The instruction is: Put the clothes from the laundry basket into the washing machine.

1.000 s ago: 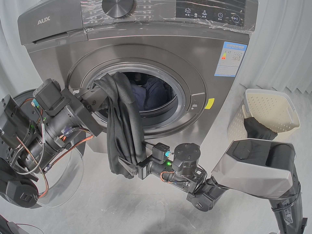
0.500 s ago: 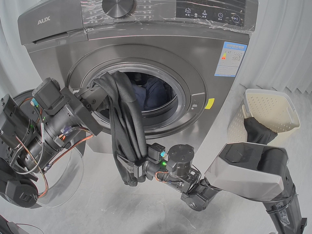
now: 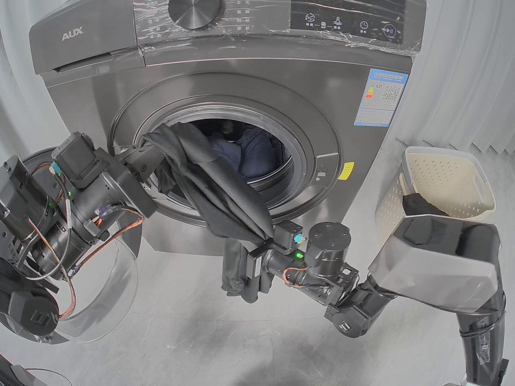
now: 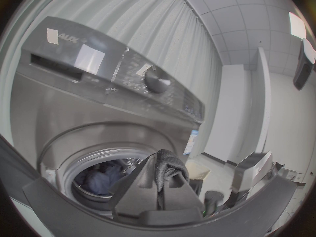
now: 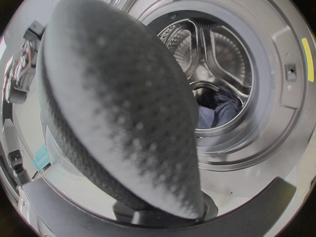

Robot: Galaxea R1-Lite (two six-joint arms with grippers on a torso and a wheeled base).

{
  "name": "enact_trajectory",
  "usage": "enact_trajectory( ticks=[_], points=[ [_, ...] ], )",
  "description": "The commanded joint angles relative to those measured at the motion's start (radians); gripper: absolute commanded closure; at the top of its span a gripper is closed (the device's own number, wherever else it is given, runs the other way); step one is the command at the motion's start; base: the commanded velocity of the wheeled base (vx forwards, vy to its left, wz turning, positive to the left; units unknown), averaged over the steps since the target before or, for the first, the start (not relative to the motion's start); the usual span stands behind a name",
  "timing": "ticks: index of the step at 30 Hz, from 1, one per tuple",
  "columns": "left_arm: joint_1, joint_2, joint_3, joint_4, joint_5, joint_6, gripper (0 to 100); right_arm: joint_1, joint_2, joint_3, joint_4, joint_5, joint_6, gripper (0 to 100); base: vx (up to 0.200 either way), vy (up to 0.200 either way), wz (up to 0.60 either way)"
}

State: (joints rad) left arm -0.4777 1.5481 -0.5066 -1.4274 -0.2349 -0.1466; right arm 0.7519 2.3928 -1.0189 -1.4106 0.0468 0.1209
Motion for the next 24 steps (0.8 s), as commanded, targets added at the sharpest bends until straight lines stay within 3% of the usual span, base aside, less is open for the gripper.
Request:
enact_trajectory(
  ticks=[1,4,9,10,13,24],
  points=[
    [0.113,0.021,0.046,0.050,-0.014,0.004,100,-0.059,-0.170,0.125,-0.011,-0.001,0.002,100,0.000,0.000,0.00],
    [0.120,0.021,0.088,0.074,-0.018,0.007,100,-0.069,-0.219,0.138,-0.011,0.001,0.002,100,0.000,0.000,0.00],
    [0.119,0.043,0.211,0.125,-0.070,0.059,100,-0.062,-0.259,0.135,-0.008,-0.001,0.006,100,0.000,0.000,0.00],
    [0.120,0.070,0.247,0.133,-0.098,0.081,100,-0.054,-0.265,0.132,-0.008,-0.002,0.008,100,0.000,0.000,0.00],
    [0.116,0.115,0.272,0.125,-0.107,0.114,100,-0.046,-0.279,0.125,-0.008,-0.004,0.011,100,0.000,0.000,0.00],
    [0.103,0.205,0.315,0.119,-0.100,0.147,100,-0.005,-0.319,0.112,-0.007,-0.031,0.040,100,0.000,0.000,0.00]
  ],
)
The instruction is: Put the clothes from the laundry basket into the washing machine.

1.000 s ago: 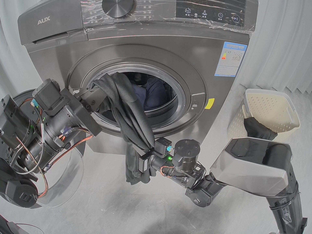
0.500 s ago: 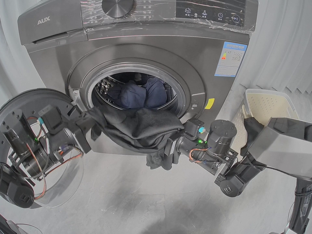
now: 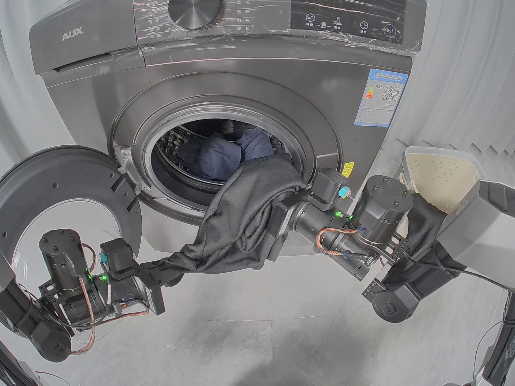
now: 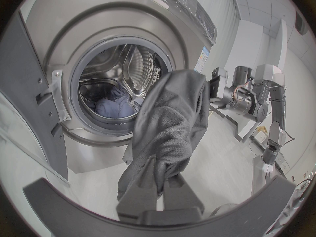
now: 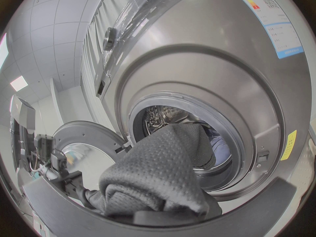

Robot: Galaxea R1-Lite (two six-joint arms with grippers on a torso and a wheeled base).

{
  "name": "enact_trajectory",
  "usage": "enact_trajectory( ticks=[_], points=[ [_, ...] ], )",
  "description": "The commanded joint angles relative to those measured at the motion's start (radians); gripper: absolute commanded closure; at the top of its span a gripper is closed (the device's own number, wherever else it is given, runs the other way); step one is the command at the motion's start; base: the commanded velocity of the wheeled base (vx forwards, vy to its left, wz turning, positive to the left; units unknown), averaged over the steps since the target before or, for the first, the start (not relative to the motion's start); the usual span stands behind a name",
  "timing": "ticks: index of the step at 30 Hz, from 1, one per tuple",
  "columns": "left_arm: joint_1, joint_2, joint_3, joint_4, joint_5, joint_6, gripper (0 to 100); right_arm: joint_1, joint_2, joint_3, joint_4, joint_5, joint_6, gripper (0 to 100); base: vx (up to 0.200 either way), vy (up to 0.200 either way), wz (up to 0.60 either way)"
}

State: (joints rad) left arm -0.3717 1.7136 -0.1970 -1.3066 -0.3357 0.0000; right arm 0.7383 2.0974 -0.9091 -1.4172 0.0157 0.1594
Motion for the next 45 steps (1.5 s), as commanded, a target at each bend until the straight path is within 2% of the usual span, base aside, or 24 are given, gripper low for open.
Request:
enact_trajectory(
  ticks=[1,6,9,13,14,17,21,22,23,25,28,34,39,45],
  points=[
    [-0.006,0.041,-0.001,-0.002,0.001,0.000,0,0.010,-0.024,0.003,0.000,0.000,0.002,100,0.000,0.000,0.00],
    [-0.007,0.052,0.004,-0.003,0.000,-0.005,0,0.009,-0.019,-0.004,-0.002,0.000,0.003,100,0.000,0.000,0.00],
    [-0.015,0.049,0.062,-0.014,-0.002,-0.002,0,0.009,-0.020,-0.005,-0.003,0.000,0.005,100,0.000,0.000,0.00],
    [-0.082,0.054,0.192,-0.042,0.000,0.005,0,-0.005,-0.033,-0.004,0.000,0.000,0.006,100,0.000,0.000,0.00],
    [-0.098,0.054,0.197,-0.030,0.001,0.009,0,-0.007,-0.039,-0.001,-0.002,0.000,0.006,100,0.000,0.000,0.00],
    [-0.118,0.054,0.195,-0.048,0.017,0.000,0,0.000,-0.045,0.012,-0.005,0.000,0.006,100,0.000,0.000,0.00],
    [-0.136,0.057,0.156,-0.072,0.017,-0.006,0,0.009,-0.051,0.013,-0.002,0.000,0.006,100,0.000,0.000,0.00],
    [-0.177,0.093,0.074,-0.097,0.024,-0.025,0,0.019,-0.057,0.015,0.001,0.000,0.005,100,0.000,0.000,0.00],
    [-0.191,0.130,0.019,-0.128,0.049,-0.041,0,0.035,-0.056,0.015,0.001,0.000,0.006,100,0.000,0.000,0.00],
    [-0.194,0.181,-0.035,-0.181,0.081,-0.049,0,0.039,-0.051,0.013,0.003,0.000,0.005,100,0.000,0.000,0.00],
    [-0.200,0.258,-0.104,-0.255,0.096,-0.048,0,0.050,-0.043,0.009,0.006,0.000,0.005,100,0.000,0.000,0.00],
    [-0.216,0.322,-0.226,-0.249,0.101,-0.049,0,0.078,-0.033,0.003,0.009,-0.002,0.005,100,0.000,0.000,0.00],
    [-0.234,0.388,-0.312,-0.247,0.147,-0.048,0,0.105,-0.033,0.003,0.009,-0.010,0.005,100,0.000,0.000,0.00],
    [-0.225,0.469,-0.404,-0.247,0.185,-0.044,0,0.128,-0.043,0.013,0.008,-0.023,0.008,100,0.000,0.000,0.00]
  ],
)
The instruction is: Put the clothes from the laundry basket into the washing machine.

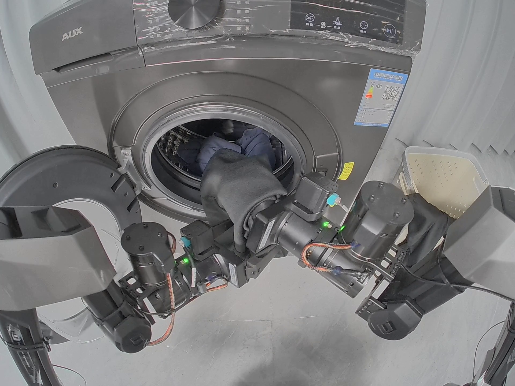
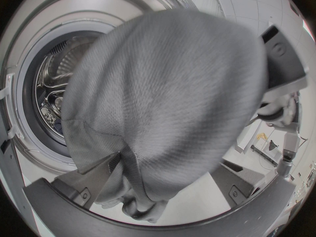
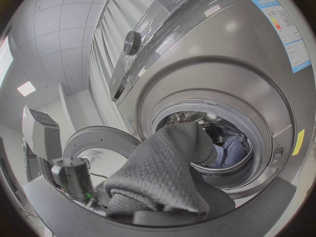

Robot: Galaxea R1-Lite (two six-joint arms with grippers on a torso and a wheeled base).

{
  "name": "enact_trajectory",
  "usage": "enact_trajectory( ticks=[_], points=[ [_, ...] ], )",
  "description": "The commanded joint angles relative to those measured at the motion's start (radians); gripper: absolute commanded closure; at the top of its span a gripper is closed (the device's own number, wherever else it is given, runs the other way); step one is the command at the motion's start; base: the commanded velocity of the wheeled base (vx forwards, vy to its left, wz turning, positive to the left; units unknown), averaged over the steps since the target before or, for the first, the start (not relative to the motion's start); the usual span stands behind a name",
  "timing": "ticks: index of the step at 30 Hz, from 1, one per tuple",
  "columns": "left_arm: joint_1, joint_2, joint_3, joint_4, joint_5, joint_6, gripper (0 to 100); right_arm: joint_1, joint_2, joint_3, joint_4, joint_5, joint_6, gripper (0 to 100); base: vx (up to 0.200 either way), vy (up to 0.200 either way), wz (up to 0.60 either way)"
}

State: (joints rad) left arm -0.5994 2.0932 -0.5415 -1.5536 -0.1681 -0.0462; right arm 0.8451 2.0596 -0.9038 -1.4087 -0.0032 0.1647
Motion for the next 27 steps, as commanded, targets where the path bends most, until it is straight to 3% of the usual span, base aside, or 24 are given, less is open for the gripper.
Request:
enact_trajectory(
  ticks=[1,12,13,20,27],
  points=[
    [0.004,0.097,-0.068,0.000,0.022,0.000,0,0.025,-0.009,0.010,-0.001,-0.004,0.003,100,0.000,0.000,0.00],
    [0.038,0.122,-0.106,0.000,0.068,-0.003,0,0.038,-0.032,0.037,-0.001,-0.024,0.012,100,0.000,0.000,0.00],
    [0.039,0.122,-0.115,0.000,0.085,-0.008,100,0.045,-0.032,0.039,-0.003,-0.026,0.021,100,0.000,0.000,0.00],
    [0.043,0.122,-0.158,0.000,0.091,-0.011,100,0.049,-0.039,0.056,-0.010,-0.026,0.032,100,0.000,0.000,0.00],
    [0.055,0.097,-0.176,-0.003,0.117,-0.040,100,0.015,-0.099,0.117,-0.010,-0.027,0.032,100,0.000,0.000,0.00]
  ],
)
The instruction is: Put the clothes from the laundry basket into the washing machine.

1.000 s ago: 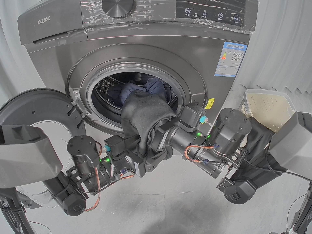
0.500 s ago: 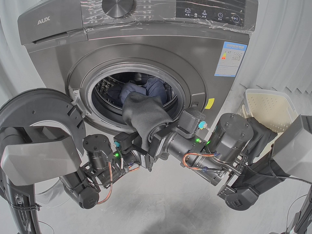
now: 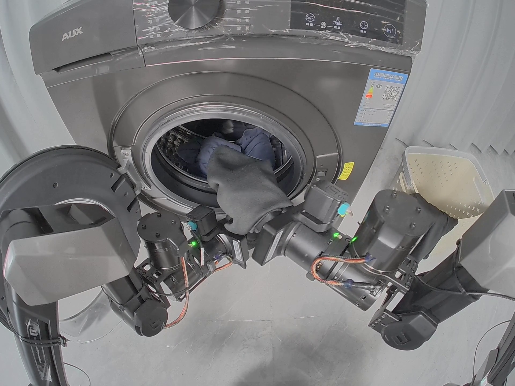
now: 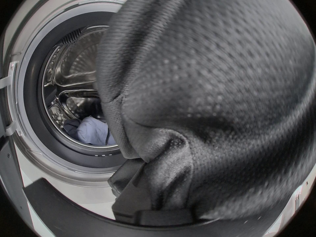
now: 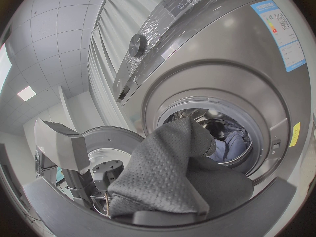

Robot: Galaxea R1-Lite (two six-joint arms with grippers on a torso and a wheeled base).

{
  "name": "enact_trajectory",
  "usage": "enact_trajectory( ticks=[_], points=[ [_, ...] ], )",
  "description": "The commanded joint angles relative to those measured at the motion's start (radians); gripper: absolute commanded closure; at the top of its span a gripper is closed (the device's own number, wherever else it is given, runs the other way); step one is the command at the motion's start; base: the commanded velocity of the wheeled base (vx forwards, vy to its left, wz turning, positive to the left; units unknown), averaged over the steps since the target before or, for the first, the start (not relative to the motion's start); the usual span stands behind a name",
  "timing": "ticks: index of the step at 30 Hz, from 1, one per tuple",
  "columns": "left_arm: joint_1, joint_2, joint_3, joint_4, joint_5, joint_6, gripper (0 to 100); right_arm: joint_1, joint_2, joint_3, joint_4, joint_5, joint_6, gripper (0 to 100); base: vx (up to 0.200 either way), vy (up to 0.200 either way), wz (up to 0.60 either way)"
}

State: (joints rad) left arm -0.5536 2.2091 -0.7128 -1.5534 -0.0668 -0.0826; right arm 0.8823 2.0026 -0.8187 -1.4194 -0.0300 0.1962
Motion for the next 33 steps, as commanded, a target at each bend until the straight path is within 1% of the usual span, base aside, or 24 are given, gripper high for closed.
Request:
enact_trajectory(
  ticks=[1,2,3,4,5,7,11,17,21,23,24,26,31,32,33],
  points=[
    [0.012,-0.031,-0.004,-0.002,0.032,-0.006,100,-0.037,-0.053,0.043,0.003,-0.001,0.002,100,0.000,0.000,0.00],
    [0.015,-0.046,-0.004,-0.002,0.047,-0.009,100,-0.056,-0.062,0.056,0.007,-0.002,0.006,100,0.000,0.000,0.00],
    [0.017,-0.055,-0.004,-0.002,0.051,-0.014,100,-0.065,-0.065,0.062,0.008,-0.005,0.008,100,0.000,0.000,0.00],
    [0.018,-0.074,-0.002,-0.002,0.059,-0.026,100,-0.080,-0.071,0.073,0.008,-0.018,0.011,100,0.000,0.000,0.00],
    [0.021,-0.089,-0.001,-0.002,0.061,-0.036,100,-0.091,-0.074,0.084,0.010,-0.024,0.014,100,0.000,0.000,0.00],
    [0.026,-0.120,0.007,-0.002,0.061,-0.043,100,-0.112,-0.074,0.107,0.010,-0.027,0.016,100,0.000,0.000,0.00],
    [0.023,-0.197,0.067,-0.001,0.061,-0.045,100,-0.138,-0.062,0.161,0.007,-0.028,0.020,100,0.000,0.000,0.00],
    [-0.012,-0.310,0.161,-0.001,0.059,-0.046,100,-0.131,-0.001,0.144,-0.003,-0.027,0.025,100,0.000,0.000,0.00],
    [-0.025,-0.379,0.202,-0.001,0.056,-0.049,100,-0.112,0.042,0.119,-0.010,-0.025,0.023,100,0.000,0.000,0.00],
    [-0.028,-0.385,0.207,-0.001,0.056,-0.049,100,-0.106,0.044,0.118,-0.012,-0.025,0.023,100,0.000,0.000,0.00],
    [-0.031,-0.405,0.233,-0.001,0.055,-0.059,100,-0.080,0.047,0.104,-0.024,-0.022,0.022,100,0.000,0.000,0.00],
    [-0.037,-0.414,0.251,-0.002,0.055,-0.071,100,-0.062,0.047,0.090,-0.033,-0.021,0.020,100,0.000,0.000,0.00],
    [-0.038,-0.433,0.279,-0.002,0.050,-0.075,100,-0.051,0.028,0.085,-0.055,-0.014,0.020,100,0.000,0.000,0.00],
    [-0.038,-0.440,0.280,-0.002,0.050,-0.075,100,-0.051,0.019,0.092,-0.055,-0.014,0.020,0,0.000,0.000,0.00],
    [-0.038,-0.448,0.282,-0.002,0.050,-0.077,100,-0.051,0.007,0.101,-0.050,-0.014,0.020,0,0.000,0.000,0.00]
  ],
)
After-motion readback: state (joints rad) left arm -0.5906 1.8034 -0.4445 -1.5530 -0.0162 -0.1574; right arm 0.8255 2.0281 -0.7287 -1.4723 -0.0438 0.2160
